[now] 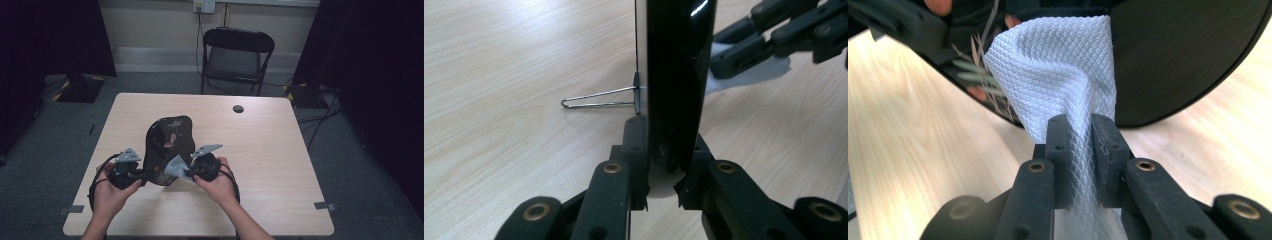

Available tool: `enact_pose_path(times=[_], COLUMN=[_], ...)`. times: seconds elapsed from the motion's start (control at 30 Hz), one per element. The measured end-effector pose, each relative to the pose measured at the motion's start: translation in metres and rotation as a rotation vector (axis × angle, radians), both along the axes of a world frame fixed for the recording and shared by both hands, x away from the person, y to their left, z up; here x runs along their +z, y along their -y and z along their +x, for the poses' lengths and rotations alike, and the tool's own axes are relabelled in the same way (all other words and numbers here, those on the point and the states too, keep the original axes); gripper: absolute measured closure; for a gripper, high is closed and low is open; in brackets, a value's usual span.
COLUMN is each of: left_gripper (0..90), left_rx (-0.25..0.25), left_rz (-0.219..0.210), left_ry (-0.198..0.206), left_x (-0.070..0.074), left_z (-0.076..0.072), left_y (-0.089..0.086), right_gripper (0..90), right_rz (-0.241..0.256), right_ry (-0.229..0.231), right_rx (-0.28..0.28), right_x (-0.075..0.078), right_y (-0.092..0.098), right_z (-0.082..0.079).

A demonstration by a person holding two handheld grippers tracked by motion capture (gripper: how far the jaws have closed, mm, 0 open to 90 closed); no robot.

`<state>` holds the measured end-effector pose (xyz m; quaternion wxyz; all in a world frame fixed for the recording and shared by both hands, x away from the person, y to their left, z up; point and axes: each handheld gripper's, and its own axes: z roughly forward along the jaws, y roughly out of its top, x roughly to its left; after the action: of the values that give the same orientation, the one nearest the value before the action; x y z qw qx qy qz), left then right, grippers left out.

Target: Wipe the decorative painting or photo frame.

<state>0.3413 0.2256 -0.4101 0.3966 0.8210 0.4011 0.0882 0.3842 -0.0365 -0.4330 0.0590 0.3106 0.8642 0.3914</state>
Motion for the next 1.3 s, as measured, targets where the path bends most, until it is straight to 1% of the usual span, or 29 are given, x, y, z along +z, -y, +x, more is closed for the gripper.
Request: enact_pose_path(times=[0.23,0.47,0.57,0.63,0.83,0.97,1.03,1.17,1.3], left_gripper=[78.7,78.7,78.7,78.6,78.6,78.7,78.7,78.6,78.6], left_rx=[-0.001,0.002,0.002,0.003,0.004,0.005,0.005,0.005,0.006], left_rz=[0.0,-0.002,-0.002,-0.003,-0.003,-0.004,-0.005,-0.004,-0.005], left_ry=[-0.002,0.0,0.0,0.0,-0.001,0.0,-0.001,-0.001,-0.001], left_x=[0.0,0.0,0.0,0.0,0.0,0.0,0.0,0.0,0.0], left_z=[0.0,0.0,0.0,0.0,0.0,0.0,0.0,0.0,0.0], left_y=[0.0,0.0,0.0,0.0,0.0,0.0,0.0,0.0,0.001], right_gripper=[79.9,79.8,79.8,79.8,79.8,79.9,79.8,79.9,79.9], right_rz=[-0.028,-0.062,-0.066,-0.078,-0.071,-0.062,-0.051,-0.026,0.004], right_ry=[-0.029,-0.045,-0.053,-0.056,-0.056,-0.049,-0.036,-0.01,0.029], right_rx=[-0.001,-0.005,-0.008,-0.005,-0.003,-0.002,0.002,0.007,0.019], right_x=[-0.021,-0.036,-0.041,-0.044,-0.045,-0.038,-0.031,-0.012,0.012], right_y=[0.001,0.004,0.005,0.005,0.008,0.011,0.013,0.017,0.018], right_z=[-0.003,-0.004,-0.004,-0.004,-0.005,-0.006,-0.006,-0.007,-0.007])
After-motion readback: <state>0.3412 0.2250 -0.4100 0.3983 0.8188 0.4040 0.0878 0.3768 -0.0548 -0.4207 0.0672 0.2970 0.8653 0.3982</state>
